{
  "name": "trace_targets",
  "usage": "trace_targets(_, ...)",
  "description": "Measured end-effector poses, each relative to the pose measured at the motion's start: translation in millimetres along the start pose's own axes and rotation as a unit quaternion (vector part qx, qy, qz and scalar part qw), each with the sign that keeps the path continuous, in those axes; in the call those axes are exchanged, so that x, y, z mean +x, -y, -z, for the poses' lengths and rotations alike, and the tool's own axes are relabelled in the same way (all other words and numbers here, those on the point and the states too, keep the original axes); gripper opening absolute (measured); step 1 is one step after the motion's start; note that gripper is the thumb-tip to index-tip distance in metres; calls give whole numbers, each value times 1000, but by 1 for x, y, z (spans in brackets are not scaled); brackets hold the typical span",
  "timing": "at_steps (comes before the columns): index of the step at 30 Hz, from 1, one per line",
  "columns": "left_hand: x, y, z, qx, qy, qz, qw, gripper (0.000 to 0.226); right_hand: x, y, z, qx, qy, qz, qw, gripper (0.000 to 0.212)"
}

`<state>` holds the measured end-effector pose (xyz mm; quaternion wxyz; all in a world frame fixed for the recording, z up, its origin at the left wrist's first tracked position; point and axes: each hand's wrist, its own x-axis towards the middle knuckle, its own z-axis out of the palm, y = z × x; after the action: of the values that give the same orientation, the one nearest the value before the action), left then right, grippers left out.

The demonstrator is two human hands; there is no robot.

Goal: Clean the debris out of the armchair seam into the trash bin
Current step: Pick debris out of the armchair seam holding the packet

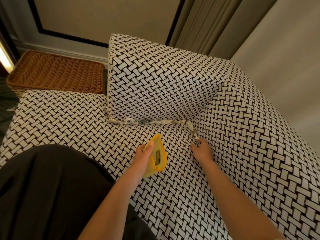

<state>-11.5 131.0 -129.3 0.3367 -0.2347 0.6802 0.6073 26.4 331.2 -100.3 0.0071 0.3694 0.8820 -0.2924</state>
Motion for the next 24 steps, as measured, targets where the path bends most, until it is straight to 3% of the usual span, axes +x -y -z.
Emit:
trace_targets(10, 1, 0, -1, 2, 1, 2, 1000, 51, 11, 0, 3, -49, 20, -12, 999, 37)
trace_targets(16, -1, -2, -1, -1, 0, 4, 1000, 50, 18, 5, 7, -48, 83, -25, 995, 42)
trace_targets(21, 0, -2, -1, -6, 1, -4, 1000, 50, 20, 2, 6, -29, 91, -60, 994, 22)
trace_targets(24, 0, 1, -1, -10, 4, -3, 1000, 50, 20, 6, 8, -10, 105, -85, 991, 20)
